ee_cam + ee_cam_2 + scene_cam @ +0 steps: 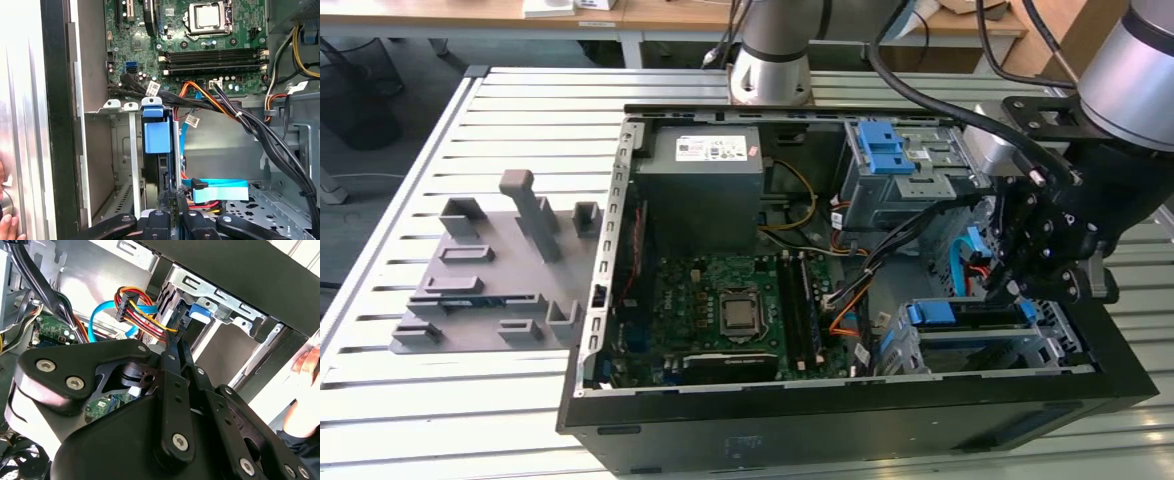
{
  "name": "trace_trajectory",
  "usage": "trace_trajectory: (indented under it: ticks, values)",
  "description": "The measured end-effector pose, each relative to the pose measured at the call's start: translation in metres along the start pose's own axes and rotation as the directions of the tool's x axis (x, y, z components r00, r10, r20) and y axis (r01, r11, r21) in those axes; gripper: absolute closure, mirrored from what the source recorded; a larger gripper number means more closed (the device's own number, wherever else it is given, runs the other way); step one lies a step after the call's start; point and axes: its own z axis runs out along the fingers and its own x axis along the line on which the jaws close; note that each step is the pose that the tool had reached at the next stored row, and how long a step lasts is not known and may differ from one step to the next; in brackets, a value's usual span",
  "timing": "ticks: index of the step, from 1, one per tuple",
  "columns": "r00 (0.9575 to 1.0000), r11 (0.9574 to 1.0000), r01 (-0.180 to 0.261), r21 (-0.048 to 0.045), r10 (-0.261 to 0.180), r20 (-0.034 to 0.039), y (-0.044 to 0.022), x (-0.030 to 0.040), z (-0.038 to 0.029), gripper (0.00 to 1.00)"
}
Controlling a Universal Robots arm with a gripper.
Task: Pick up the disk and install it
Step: 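Insert the first disk wire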
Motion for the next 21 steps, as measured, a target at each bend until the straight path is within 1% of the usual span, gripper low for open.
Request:
trace_trajectory:
  ticks: [4, 10, 21]
  values:
    - [1.0, 1.0, 0.0, -0.0036, 0.0, 0.0027, -0.0004, 0.0015, 0.0018, 0.84]
    - [1.0, 1.0, 0.0, -0.0087, 0.0, 0.0039, -0.0006, 0.0016, 0.0041, 0.84]
    - [1.0, 0.9999, 0.0, -0.0114, 0.0, 0.0091, -0.0026, 0.0023, 0.0059, 0.84]
